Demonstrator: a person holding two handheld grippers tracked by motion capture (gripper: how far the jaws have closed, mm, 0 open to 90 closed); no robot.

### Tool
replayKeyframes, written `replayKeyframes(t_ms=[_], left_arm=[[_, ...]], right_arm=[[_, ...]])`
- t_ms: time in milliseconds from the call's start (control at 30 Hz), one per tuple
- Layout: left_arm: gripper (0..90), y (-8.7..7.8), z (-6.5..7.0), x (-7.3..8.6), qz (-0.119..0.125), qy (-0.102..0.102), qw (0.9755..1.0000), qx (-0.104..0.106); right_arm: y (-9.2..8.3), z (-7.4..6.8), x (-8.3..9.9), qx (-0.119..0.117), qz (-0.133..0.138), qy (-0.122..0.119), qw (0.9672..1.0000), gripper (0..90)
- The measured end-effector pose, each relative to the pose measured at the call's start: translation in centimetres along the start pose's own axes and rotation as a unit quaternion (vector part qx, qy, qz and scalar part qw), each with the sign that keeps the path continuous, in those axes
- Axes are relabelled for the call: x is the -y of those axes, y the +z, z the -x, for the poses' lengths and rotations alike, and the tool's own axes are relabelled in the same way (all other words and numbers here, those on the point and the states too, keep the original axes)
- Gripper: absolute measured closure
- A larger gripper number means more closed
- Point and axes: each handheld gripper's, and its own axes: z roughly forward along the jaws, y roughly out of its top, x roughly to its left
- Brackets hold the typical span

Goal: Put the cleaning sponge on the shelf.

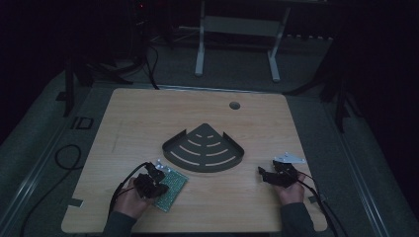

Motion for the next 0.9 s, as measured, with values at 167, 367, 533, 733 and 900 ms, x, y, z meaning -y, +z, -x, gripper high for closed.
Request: replayKeyframes(t_ms=[167,367,533,733,900], left_arm=[[89.8,-0.6,-0.3,0.1,0.006,-0.003,1.0000,0.004],[89.7,-2.4,-1.9,0.0,0.026,-0.014,0.9996,0.004],[87.8,-3.1,-3.1,-0.5,0.021,-0.020,0.9996,0.005],[85.4,-2.7,-4.3,-1.2,-0.001,-0.028,0.9995,0.017],[83.5,-2.3,-4.7,-1.8,-0.016,-0.030,0.9992,0.022]], right_arm=[[0.0,0.0,0.0,0.000,0.000,0.000,1.0000,28.9],[0.0,0.0,0.0,0.000,0.000,0.000,1.0000,28.9],[0.0,0.0,0.0,0.000,0.000,0.000,1.0000,28.9],[0.0,0.0,0.0,0.000,0.000,0.000,1.0000,28.9],[0.0,0.0,0.0,0.000,0.000,0.000,1.0000,28.9]])
